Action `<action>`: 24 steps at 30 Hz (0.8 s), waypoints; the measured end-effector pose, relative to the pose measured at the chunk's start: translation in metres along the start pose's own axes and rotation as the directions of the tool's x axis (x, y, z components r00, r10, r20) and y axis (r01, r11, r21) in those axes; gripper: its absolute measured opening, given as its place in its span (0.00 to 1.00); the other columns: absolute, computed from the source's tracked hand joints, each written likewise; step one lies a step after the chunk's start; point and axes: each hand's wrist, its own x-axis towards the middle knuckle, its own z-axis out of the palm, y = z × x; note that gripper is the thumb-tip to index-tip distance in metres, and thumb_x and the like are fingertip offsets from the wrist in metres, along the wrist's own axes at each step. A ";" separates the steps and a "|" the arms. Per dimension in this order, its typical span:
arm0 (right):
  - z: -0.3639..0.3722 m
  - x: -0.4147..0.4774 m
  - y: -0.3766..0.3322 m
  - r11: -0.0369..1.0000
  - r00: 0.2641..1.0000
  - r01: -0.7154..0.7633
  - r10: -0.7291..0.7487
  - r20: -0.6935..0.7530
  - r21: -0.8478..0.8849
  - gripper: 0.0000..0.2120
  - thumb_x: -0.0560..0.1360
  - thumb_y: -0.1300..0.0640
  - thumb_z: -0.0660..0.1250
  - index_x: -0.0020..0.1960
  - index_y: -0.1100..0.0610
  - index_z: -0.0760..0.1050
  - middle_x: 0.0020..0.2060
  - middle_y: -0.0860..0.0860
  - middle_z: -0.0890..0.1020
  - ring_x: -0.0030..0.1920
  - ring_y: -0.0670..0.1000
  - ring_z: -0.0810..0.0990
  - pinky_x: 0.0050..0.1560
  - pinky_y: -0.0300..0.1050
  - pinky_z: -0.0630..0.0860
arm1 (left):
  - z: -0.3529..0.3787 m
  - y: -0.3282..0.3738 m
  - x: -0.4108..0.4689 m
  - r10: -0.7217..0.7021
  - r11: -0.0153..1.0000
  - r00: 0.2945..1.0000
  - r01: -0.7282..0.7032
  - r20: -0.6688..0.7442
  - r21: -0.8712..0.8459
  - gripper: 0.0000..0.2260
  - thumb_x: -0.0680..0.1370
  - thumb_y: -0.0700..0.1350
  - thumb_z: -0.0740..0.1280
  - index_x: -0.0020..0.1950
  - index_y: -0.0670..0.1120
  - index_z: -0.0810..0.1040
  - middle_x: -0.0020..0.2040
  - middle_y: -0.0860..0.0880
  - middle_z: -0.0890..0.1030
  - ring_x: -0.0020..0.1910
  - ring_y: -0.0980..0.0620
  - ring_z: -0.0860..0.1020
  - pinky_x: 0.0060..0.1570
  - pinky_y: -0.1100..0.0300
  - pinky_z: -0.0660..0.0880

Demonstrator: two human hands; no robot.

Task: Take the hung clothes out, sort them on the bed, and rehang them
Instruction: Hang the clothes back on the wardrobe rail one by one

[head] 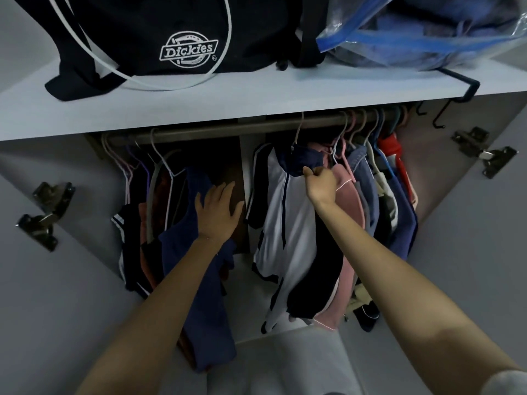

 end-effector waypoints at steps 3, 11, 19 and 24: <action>0.002 0.005 0.007 1.000 1.000 -0.019 0.020 -0.013 0.010 0.22 0.81 0.57 0.63 0.30 0.55 0.59 0.26 0.50 0.64 0.28 0.48 0.62 0.33 0.46 0.56 | 0.003 0.000 0.005 -0.001 1.000 1.000 0.000 0.027 0.001 0.25 0.83 0.55 0.58 0.78 0.48 0.63 0.76 0.45 0.67 0.76 0.44 0.61 0.76 0.41 0.46; -0.004 0.023 0.029 0.997 0.996 -0.077 0.076 -0.055 -0.012 0.18 0.80 0.59 0.63 0.32 0.58 0.66 0.31 0.53 0.72 0.37 0.53 0.72 0.38 0.44 0.64 | 0.012 0.002 0.016 -0.013 1.000 0.997 0.013 0.074 0.007 0.24 0.83 0.56 0.56 0.78 0.50 0.62 0.75 0.45 0.69 0.72 0.43 0.67 0.75 0.42 0.48; -0.030 0.044 0.040 0.996 0.983 -0.085 0.077 -0.166 -0.040 0.08 0.80 0.60 0.62 0.44 0.63 0.74 0.49 0.64 0.82 0.52 0.62 0.80 0.42 0.44 0.66 | 0.019 0.016 0.022 0.020 0.999 0.996 -0.018 0.084 -0.030 0.23 0.83 0.55 0.57 0.78 0.50 0.62 0.73 0.45 0.70 0.71 0.42 0.68 0.75 0.41 0.48; -0.032 0.050 0.047 0.992 0.977 -0.104 0.088 -0.193 -0.074 0.13 0.80 0.59 0.62 0.48 0.69 0.78 0.48 0.65 0.82 0.50 0.63 0.80 0.40 0.45 0.65 | 0.021 0.014 0.024 0.023 0.999 0.994 -0.020 0.104 -0.031 0.24 0.83 0.55 0.57 0.78 0.50 0.62 0.73 0.46 0.70 0.71 0.42 0.67 0.75 0.41 0.47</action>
